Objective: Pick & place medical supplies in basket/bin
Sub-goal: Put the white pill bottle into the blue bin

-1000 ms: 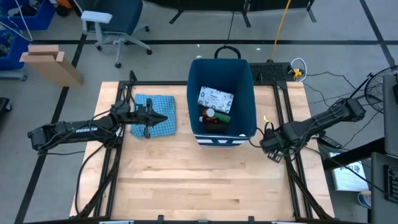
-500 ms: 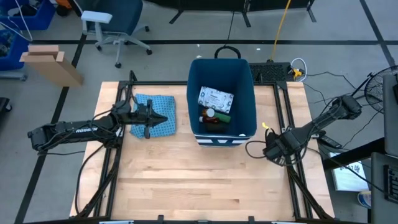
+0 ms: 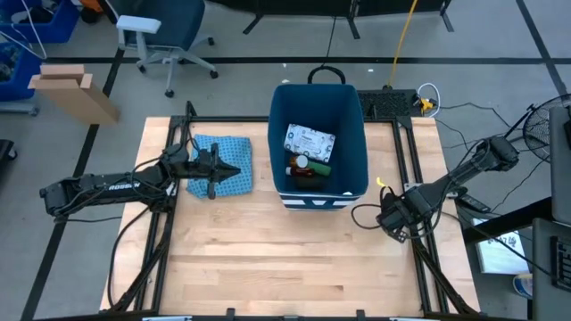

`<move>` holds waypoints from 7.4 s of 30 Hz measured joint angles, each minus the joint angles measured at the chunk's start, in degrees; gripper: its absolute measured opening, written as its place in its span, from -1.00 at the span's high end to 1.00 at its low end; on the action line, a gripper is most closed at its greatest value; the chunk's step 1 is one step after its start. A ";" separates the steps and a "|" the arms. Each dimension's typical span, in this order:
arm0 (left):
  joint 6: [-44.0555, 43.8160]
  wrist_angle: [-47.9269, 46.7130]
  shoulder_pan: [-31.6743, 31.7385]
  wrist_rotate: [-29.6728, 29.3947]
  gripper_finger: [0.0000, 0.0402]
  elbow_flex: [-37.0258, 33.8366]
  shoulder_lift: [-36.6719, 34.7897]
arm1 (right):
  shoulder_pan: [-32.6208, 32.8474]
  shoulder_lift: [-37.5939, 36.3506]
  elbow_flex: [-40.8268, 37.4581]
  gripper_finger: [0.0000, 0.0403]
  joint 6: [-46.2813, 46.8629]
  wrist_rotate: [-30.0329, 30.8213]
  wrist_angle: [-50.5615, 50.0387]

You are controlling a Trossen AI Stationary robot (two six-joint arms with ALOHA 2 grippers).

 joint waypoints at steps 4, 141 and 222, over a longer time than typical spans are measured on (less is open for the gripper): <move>0.17 -0.43 -0.01 -0.34 0.87 0.00 0.00 | 0.01 0.00 0.00 1.00 0.61 0.38 1.24; 1.31 0.56 0.01 -4.24 0.87 0.02 -0.02 | 2.60 8.34 7.28 1.00 1.94 8.44 7.35; -0.24 -1.12 0.01 -0.39 0.87 0.02 -0.02 | -14.04 8.33 7.37 -0.42 -28.51 7.31 -6.82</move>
